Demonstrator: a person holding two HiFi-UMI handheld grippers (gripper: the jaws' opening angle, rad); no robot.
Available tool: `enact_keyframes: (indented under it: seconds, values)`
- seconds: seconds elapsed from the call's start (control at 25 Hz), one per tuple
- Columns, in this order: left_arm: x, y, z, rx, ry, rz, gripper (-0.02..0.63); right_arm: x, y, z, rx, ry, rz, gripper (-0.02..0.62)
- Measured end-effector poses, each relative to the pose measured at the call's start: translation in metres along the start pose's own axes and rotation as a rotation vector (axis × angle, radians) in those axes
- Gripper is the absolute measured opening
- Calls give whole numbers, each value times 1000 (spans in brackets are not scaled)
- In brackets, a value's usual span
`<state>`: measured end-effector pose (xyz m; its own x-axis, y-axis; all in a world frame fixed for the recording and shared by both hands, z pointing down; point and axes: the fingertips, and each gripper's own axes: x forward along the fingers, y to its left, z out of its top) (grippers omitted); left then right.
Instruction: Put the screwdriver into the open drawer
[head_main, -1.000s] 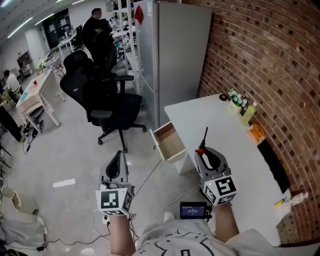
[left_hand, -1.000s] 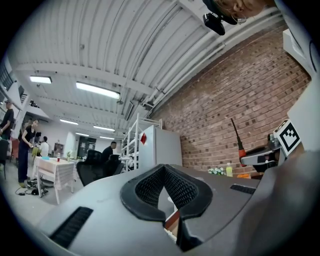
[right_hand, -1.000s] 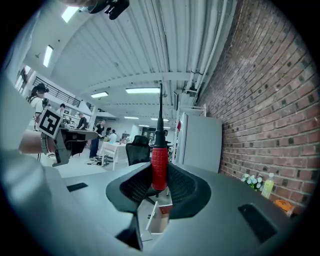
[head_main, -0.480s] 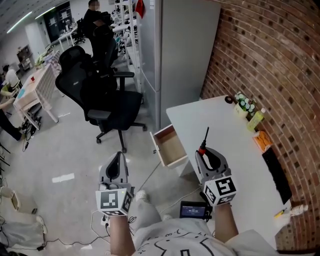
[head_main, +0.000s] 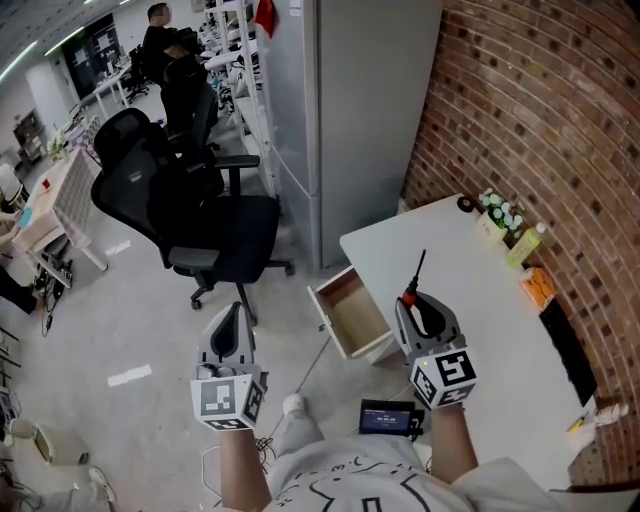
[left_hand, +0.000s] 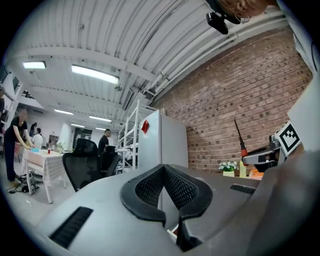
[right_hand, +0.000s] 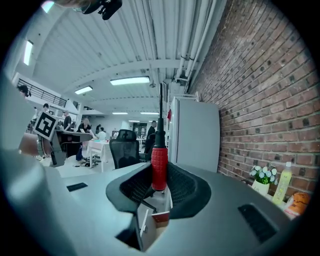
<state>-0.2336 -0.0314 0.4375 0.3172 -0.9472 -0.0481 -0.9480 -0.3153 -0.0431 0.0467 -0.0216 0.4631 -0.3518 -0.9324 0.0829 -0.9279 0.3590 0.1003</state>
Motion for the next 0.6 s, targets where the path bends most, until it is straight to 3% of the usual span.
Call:
enact_keyframes:
  seconds: [0.6]
  values:
    - [102,124,-51,-69,111,-97,11,139,53,-17,5,128,-60,94]
